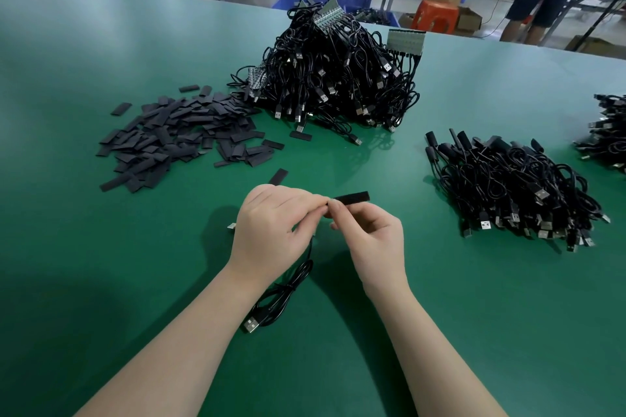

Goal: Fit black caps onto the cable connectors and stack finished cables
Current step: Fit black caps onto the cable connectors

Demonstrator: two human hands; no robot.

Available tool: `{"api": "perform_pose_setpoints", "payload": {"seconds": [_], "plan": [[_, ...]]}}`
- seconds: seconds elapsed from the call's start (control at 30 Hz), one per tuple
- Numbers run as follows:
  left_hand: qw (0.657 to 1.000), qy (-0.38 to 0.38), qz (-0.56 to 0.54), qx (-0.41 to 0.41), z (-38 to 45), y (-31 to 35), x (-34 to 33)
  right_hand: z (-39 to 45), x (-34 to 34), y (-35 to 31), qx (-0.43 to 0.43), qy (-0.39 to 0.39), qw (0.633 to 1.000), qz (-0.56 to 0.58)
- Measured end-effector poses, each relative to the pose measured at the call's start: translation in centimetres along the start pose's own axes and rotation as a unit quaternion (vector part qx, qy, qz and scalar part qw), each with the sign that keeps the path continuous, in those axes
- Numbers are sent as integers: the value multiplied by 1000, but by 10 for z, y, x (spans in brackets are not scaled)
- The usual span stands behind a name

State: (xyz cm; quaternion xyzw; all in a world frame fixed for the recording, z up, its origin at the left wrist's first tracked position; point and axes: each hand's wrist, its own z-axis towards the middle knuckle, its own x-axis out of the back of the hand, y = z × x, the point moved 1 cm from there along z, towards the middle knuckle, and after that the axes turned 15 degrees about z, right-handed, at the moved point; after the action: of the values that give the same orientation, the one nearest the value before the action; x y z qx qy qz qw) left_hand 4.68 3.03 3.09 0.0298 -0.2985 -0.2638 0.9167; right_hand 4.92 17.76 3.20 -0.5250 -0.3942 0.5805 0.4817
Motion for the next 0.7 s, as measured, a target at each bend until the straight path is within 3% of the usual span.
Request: {"api": "perform_pose_setpoints", "payload": {"seconds": [0.37,0.7], "plan": [[999,4,21,24,-1,-5,2,-4,-4,-9,-51,28,996,75],[1000,9,9,13,-1,-3,1,-2,-2,-11,-65,-5,997,45]]}}
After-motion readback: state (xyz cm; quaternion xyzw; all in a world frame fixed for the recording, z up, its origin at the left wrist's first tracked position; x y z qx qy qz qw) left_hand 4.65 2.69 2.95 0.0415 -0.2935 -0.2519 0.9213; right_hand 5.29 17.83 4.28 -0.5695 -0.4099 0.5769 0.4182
